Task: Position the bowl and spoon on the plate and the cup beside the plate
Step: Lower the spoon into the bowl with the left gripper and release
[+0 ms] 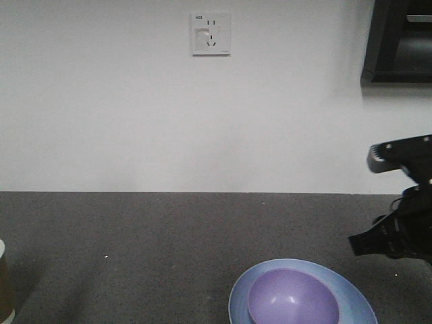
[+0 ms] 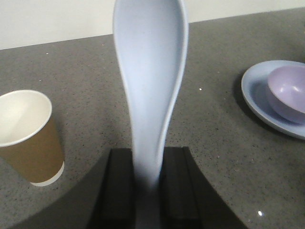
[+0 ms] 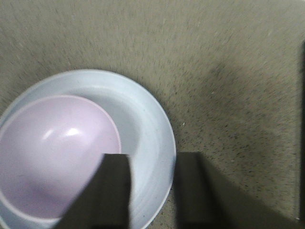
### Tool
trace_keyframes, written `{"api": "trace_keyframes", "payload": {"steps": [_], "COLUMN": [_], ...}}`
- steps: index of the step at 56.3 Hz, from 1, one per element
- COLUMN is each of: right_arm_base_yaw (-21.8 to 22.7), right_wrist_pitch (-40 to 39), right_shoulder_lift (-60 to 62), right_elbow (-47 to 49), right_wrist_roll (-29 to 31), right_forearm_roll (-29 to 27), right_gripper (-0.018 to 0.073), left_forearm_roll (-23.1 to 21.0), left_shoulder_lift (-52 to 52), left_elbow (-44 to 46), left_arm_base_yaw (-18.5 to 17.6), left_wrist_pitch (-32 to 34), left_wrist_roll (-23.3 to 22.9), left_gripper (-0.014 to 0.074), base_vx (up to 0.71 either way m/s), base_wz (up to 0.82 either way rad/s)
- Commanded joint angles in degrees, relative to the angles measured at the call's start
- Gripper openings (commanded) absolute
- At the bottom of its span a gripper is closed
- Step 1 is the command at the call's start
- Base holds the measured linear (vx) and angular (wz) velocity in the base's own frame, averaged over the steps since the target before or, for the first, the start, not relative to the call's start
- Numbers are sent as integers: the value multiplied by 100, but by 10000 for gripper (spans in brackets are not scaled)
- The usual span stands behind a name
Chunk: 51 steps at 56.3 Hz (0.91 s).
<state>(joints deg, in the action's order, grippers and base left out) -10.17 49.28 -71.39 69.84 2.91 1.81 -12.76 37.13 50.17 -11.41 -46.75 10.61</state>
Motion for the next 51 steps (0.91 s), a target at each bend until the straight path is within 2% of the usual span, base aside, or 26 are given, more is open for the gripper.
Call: {"api": "trace_keyframes", "payload": {"steps": [1, 8, 14, 21, 25, 32, 42, 51], "right_arm_base_yaw": [3, 3, 3, 3, 3, 3, 3, 3], "right_wrist_pitch": [-320, -473, -473, -532, -551, -550, -503, -523], "right_shoulder_lift": [747, 1454, 1947, 2422, 2640, 2860, 2899, 2899], "right_elbow": [3, -507, -1004, -1583, -1819, -2096, -2122, -2122], "right_wrist_roll": [-46, -107, -123, -123, -123, -182, -240, -240], "right_forearm_roll": [89, 78, 90, 101, 145, 300, 431, 444], "right_gripper": [4, -14, -13, -12, -11, -11, -11, -11], "left_forearm_roll": [-426, -982, -1839, -2637, -2722, -2707, -2707, -2696], "left_shoulder_lift": [484, 1257, 2057, 2933, 3338, 4017, 4868, 5676], "left_elbow": [535, 1202, 1749, 2313, 2622, 3163, 3749, 4182], "left_arm_base_yaw": [-33, -33, -39, -89, -266, -804, -1539, -2048], "left_wrist_pitch": [110, -253, -688, -1103, -1126, -1097, -963, -974], "left_wrist_roll": [664, 1504, 2200, 2523, 2531, 2503, 2250, 2061], "left_gripper": [0, 0, 0, 0, 0, 0, 0, 0], "base_vx": [0, 0, 0, 0, 0, 0, 0, 0], "base_wz": [0, 0, 0, 0, 0, 0, 0, 0]}}
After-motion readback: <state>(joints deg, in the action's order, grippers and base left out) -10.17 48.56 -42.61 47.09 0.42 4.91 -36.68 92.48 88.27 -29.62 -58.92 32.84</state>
